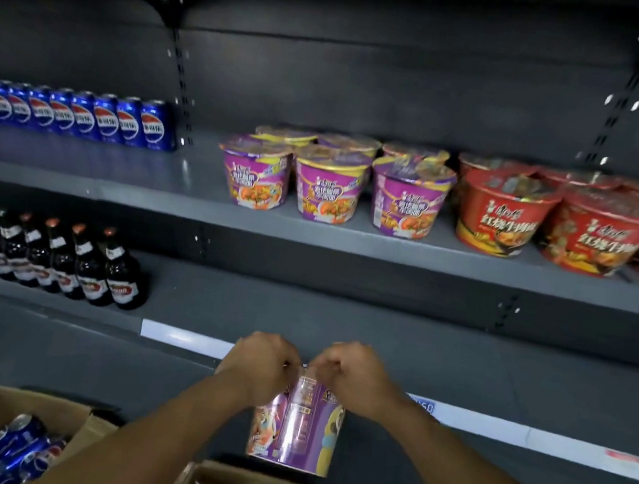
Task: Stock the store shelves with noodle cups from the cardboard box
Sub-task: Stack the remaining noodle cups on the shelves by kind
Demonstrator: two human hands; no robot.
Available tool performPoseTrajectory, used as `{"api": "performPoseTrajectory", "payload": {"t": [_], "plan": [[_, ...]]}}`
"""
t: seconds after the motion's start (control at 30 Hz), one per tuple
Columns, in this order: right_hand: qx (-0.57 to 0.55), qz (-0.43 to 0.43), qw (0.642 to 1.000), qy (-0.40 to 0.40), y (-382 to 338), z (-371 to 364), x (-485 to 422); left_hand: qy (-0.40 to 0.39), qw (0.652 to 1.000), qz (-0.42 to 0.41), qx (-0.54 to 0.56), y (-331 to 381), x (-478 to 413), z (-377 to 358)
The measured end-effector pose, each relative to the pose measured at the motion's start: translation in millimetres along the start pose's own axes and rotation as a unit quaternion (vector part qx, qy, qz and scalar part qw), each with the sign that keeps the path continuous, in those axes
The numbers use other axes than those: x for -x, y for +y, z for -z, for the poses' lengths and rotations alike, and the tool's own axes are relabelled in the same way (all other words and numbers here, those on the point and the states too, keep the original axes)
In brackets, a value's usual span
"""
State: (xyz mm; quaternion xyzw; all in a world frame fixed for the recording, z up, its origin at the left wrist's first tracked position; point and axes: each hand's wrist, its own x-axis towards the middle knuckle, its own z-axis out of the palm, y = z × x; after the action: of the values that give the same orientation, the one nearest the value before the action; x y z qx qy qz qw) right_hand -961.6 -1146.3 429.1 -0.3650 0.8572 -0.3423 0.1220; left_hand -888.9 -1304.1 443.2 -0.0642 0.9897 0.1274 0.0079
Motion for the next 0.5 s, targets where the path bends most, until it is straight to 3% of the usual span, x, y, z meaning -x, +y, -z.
{"api": "performPoseTrajectory", "payload": {"t": [0.5], "plan": [[-0.066,0.072,0.982,0.161,-67.8,180.5,19.8,0.168,0.978,-0.097,0.080,111.1,-14.9,161.3]]}}
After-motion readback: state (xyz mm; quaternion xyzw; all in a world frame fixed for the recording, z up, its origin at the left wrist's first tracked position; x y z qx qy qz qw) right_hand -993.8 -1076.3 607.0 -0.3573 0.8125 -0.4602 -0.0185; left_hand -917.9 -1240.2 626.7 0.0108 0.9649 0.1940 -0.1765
